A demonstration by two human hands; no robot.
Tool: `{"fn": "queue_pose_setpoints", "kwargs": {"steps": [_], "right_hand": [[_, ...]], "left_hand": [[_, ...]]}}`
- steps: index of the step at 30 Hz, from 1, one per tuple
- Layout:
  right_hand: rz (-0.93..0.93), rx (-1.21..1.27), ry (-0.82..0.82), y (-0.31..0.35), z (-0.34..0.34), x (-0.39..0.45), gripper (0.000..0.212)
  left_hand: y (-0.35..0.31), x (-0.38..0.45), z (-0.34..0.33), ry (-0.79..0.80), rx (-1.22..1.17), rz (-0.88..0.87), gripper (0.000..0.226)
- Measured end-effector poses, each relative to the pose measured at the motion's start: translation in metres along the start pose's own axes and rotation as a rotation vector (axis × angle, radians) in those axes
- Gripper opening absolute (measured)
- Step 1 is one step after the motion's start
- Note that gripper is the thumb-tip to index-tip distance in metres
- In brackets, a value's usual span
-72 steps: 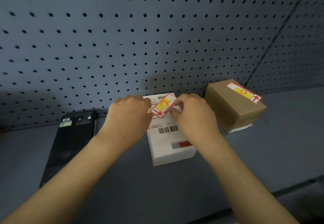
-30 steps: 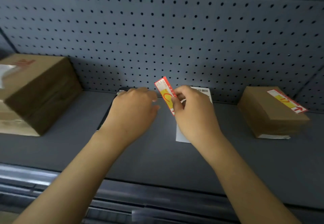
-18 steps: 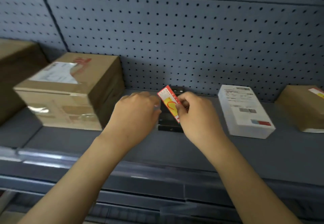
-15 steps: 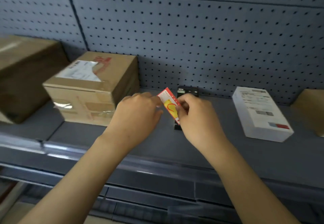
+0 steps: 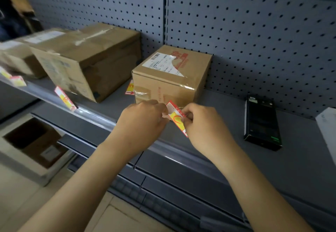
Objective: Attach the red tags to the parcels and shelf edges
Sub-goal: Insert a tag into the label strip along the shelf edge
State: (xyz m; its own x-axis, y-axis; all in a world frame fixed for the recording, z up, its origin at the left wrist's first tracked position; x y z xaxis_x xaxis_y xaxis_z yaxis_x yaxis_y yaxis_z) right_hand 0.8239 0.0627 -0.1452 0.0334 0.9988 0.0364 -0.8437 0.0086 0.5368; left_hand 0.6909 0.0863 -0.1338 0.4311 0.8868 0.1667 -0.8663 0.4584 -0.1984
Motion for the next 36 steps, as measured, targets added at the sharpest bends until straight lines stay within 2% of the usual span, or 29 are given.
{"fn": "queue_pose_setpoints", "kwargs": {"steps": [4, 14, 22, 27, 29, 34, 36], "right_hand": [[-0.022, -0.001, -0.021, 0.022, -0.021, 0.014, 0.011], [-0.198, -0.008, -0.124, 0.066, -0.062, 0.04, 0.007], [-0.235, -0.026, -0.116, 0.068, -0.07, 0.034, 0.005], [-0.231, 0.024, -0.079, 0.063, -0.066, 0.025, 0.012], [-0.204, 0.033, -0.089, 0.063, -0.064, 0.022, 0.015], [-0.131, 0.039, -0.142, 0.064, -0.062, 0.013, 0.01], [-0.122, 0.054, -0.164, 0.066, -0.061, 0.009, 0.009]], "left_hand": [[0.04, 0.0, -0.004, 0.005, -0.006, -0.035, 0.022], [0.105, 0.014, 0.001, 0.069, -0.02, -0.296, 0.022], [0.107, 0.014, -0.007, 0.082, -0.1, -0.395, 0.024], [0.093, 0.004, -0.015, 0.075, -0.138, -0.47, 0.015], [0.091, 0.0, -0.017, 0.061, -0.155, -0.472, 0.015], [0.093, -0.007, -0.032, 0.137, -0.171, -0.309, 0.015], [0.093, -0.008, -0.035, 0.121, -0.154, -0.292, 0.015]]}}
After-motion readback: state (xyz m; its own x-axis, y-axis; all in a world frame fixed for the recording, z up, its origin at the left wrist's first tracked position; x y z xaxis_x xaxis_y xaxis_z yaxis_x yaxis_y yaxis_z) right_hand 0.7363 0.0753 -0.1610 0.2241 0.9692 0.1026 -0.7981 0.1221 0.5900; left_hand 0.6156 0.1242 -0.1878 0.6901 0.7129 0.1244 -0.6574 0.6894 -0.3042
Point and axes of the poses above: each hand's wrist, its own x-axis towards the middle knuckle, its own z-axis out of the back of the hand, y = z × x, the point moved 6 cm from there along x, towards the middle knuckle, and after that the axes turned 5 degrees about y, right-handed, at the moved point
